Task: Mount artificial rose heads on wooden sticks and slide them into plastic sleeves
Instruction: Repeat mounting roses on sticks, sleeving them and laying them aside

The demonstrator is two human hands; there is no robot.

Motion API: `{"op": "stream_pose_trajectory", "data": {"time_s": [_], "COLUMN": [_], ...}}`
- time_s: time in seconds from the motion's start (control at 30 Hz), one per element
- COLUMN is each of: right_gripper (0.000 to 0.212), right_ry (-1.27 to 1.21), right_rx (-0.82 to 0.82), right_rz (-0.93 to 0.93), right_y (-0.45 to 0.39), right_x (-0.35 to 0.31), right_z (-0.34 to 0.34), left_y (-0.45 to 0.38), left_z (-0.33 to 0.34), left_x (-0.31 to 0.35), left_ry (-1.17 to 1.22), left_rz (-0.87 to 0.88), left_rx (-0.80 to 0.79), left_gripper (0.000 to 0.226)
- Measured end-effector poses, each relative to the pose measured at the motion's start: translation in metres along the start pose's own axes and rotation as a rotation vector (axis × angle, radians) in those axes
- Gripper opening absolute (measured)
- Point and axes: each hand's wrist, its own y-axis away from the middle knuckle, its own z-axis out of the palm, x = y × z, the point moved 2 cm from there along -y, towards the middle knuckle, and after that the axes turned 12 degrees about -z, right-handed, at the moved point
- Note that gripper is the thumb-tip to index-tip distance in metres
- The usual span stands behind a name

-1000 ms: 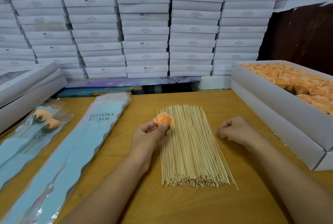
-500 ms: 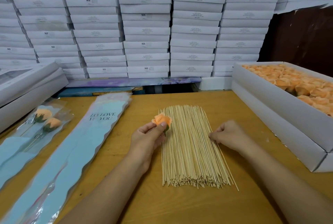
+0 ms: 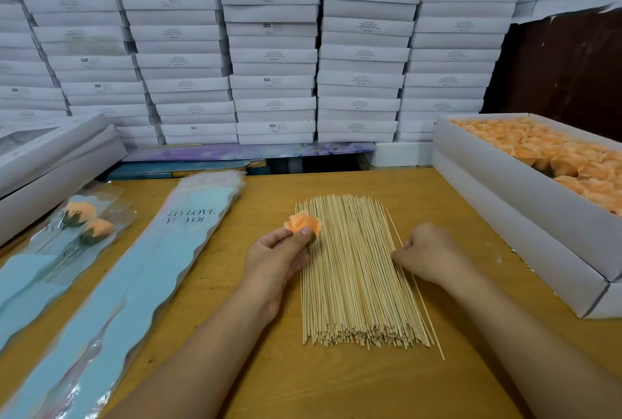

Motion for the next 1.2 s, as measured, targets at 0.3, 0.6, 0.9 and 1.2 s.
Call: {"op": "stream_pose_trajectory", "data": {"time_s": [0.3, 0.6, 0.9, 1.2], "right_gripper": [0.015, 0.023, 0.022, 0.028], "right_ry": [-0.076, -0.086, -0.218, -0.273], "right_rx": [-0.049, -0.086, -0.063, -0.035], "right_rz": [0.056, 0.088, 0.080, 0.061], "right_y": [-0.0011, -0.0007, 0.0012, 0.0008], "right_x": [-0.0031, -0.0066, -0.0006, 0.0010], "right_z": [-0.0037, -0.0047, -0.0062, -0.0094], "left_y": [-0.0016, -0.0025, -0.0035, -0.0032], "left_z": [-0.0004, 0.0001, -0.0005, -0.0007], "left_x": [-0.0004, -0.0016, -0.0011, -0.0010], "left_ry": [0.002, -0.021, 0.004, 0.014], "left_rz": [-0.005, 0.003, -0.006, -0.007], "left_rx": [0.001, -0.012, -0.009, -0.025], "left_gripper": [0.039, 0.039, 0.036, 0.044]}}
